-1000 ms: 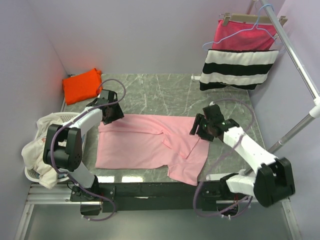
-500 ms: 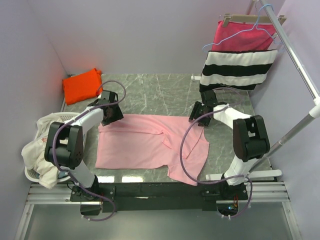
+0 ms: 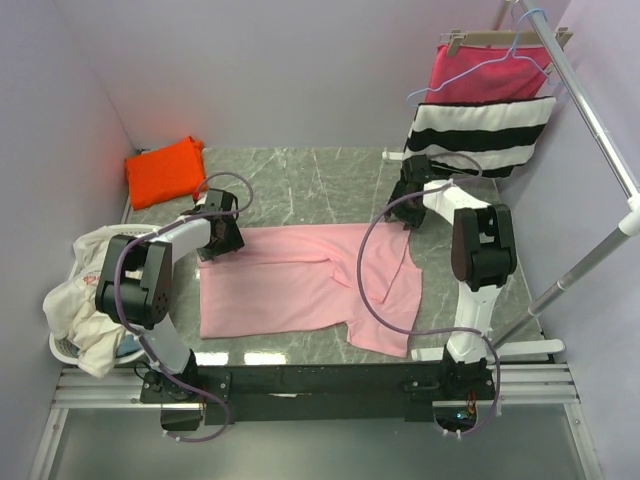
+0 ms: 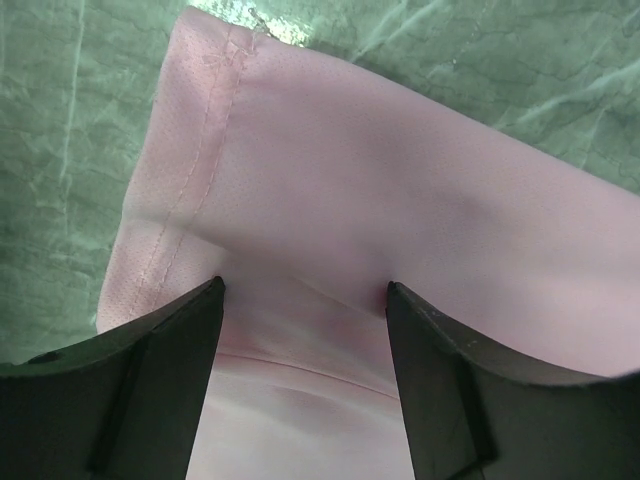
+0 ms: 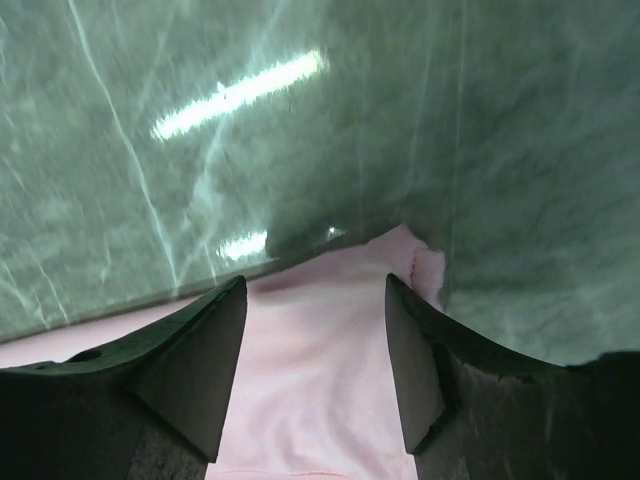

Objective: Fold and stack the t-shirts
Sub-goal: Fold the flattened tshirt in 1/3 of the way, then grap the side of the flattened tshirt closest away from the robot with both arms

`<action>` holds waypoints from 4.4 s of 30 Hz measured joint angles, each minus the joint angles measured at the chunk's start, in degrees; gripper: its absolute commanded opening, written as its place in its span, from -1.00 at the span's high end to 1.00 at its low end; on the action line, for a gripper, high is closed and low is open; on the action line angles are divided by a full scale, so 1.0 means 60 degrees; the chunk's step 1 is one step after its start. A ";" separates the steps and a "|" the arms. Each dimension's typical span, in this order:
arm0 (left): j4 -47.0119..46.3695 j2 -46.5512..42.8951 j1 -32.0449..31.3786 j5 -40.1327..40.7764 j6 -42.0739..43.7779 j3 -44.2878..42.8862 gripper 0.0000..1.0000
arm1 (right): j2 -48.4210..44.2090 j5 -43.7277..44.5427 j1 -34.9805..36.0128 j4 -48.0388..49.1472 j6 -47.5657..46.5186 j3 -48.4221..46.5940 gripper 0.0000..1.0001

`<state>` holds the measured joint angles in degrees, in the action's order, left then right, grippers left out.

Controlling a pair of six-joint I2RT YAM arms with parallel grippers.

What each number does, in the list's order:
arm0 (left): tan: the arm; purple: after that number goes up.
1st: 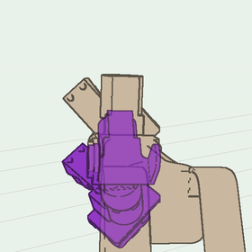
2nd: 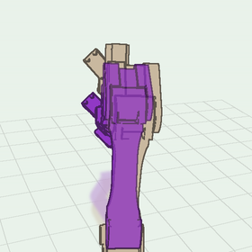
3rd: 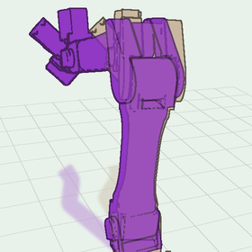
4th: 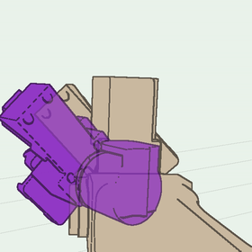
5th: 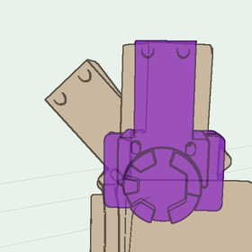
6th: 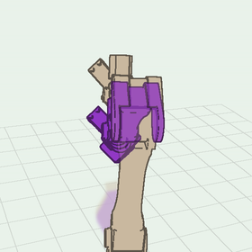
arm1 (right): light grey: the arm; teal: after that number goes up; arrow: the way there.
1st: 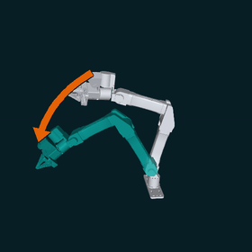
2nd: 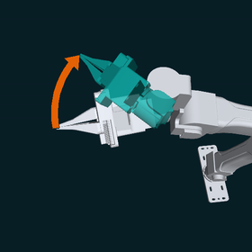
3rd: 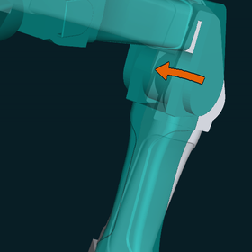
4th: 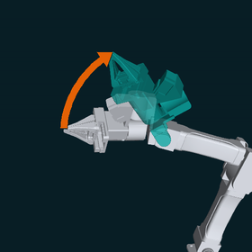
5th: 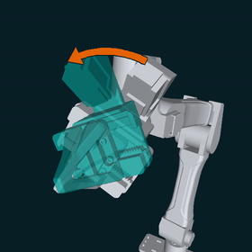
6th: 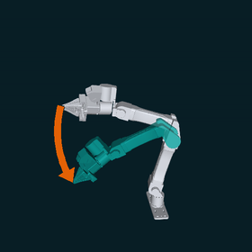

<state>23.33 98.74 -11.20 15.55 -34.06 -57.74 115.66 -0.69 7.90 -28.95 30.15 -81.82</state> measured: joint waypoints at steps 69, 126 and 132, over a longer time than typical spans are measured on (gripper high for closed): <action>-0.0229 -0.3923 -0.0288 -0.0117 -0.0481 0.0903 -0.65 | -0.4586 0.0222 0.0474 0.0055 -0.0965 0.2240 -0.47; 0.4288 -0.7107 -0.4200 0.1242 -0.8178 0.5049 -0.60 | -0.9202 0.1526 0.5111 -0.1825 0.5133 0.9107 1.00; 0.4911 -0.7209 -0.4404 0.1246 -0.8586 0.4721 -0.38 | -0.9052 0.1523 0.5125 -0.1639 0.4812 0.9056 1.00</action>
<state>52.80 55.48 -37.63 23.03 -85.58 -29.41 61.34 8.45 38.65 -38.79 59.02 -27.49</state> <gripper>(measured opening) 0.745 0.012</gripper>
